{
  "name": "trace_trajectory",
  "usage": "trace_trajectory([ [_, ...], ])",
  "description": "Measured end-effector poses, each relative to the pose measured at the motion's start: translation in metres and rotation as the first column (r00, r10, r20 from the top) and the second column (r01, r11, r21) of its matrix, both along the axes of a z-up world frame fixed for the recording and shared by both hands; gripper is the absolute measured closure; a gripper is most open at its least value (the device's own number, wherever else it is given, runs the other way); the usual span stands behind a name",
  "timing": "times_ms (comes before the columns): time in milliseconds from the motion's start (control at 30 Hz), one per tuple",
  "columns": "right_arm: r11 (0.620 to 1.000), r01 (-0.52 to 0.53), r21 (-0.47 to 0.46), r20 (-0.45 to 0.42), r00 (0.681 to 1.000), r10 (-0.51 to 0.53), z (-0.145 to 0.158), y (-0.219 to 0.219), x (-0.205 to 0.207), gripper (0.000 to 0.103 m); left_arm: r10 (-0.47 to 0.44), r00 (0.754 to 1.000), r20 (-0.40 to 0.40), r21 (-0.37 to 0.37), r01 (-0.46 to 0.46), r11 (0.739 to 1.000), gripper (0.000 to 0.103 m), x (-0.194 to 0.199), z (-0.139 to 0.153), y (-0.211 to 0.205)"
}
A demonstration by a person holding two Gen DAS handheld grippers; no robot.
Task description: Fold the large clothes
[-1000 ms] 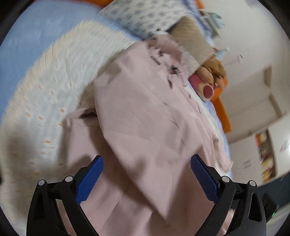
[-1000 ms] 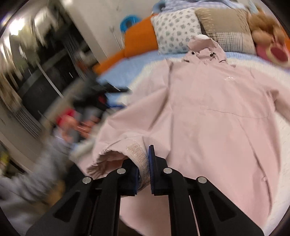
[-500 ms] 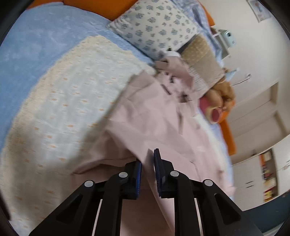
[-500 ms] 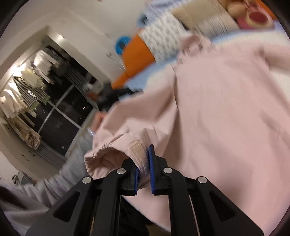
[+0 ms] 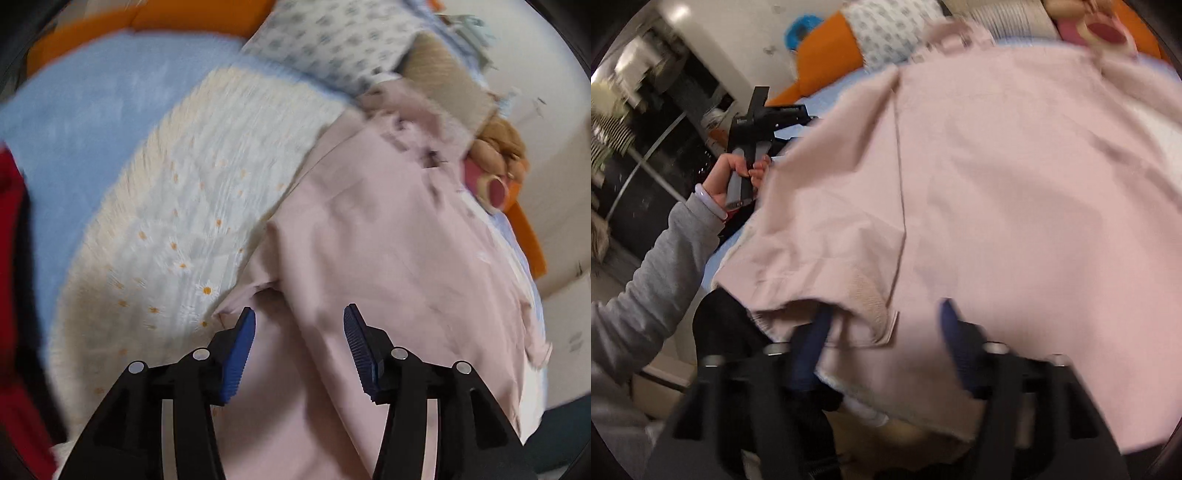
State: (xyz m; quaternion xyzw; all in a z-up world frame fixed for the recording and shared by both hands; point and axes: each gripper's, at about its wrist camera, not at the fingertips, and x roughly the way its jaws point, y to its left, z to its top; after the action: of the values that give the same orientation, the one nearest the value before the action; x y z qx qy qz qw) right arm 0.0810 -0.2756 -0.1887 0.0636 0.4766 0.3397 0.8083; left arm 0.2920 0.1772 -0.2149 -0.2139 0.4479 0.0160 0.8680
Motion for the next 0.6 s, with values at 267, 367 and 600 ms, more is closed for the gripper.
trace_trajectory([
  [267,0.991,-0.104,0.090,0.266,0.961,0.076,0.072,0.027,-0.006,0.067,-0.300,0.936,0.187,0.056,0.294,0.954,0.037,-0.045,0.070,-0.098],
  [367,0.985,-0.154,0.071,0.293,0.948,0.127,0.063,0.068,0.004,0.075,-0.406,0.904,0.134,0.133,0.390,0.911,0.046,-0.040,0.053,-0.147],
  [600,0.988,-0.135,-0.079,0.239,0.959,0.150,0.003,0.105,0.017,0.080,-0.407,0.912,-0.043,0.084,0.409,0.909,0.057,-0.021,-0.020,-0.178],
])
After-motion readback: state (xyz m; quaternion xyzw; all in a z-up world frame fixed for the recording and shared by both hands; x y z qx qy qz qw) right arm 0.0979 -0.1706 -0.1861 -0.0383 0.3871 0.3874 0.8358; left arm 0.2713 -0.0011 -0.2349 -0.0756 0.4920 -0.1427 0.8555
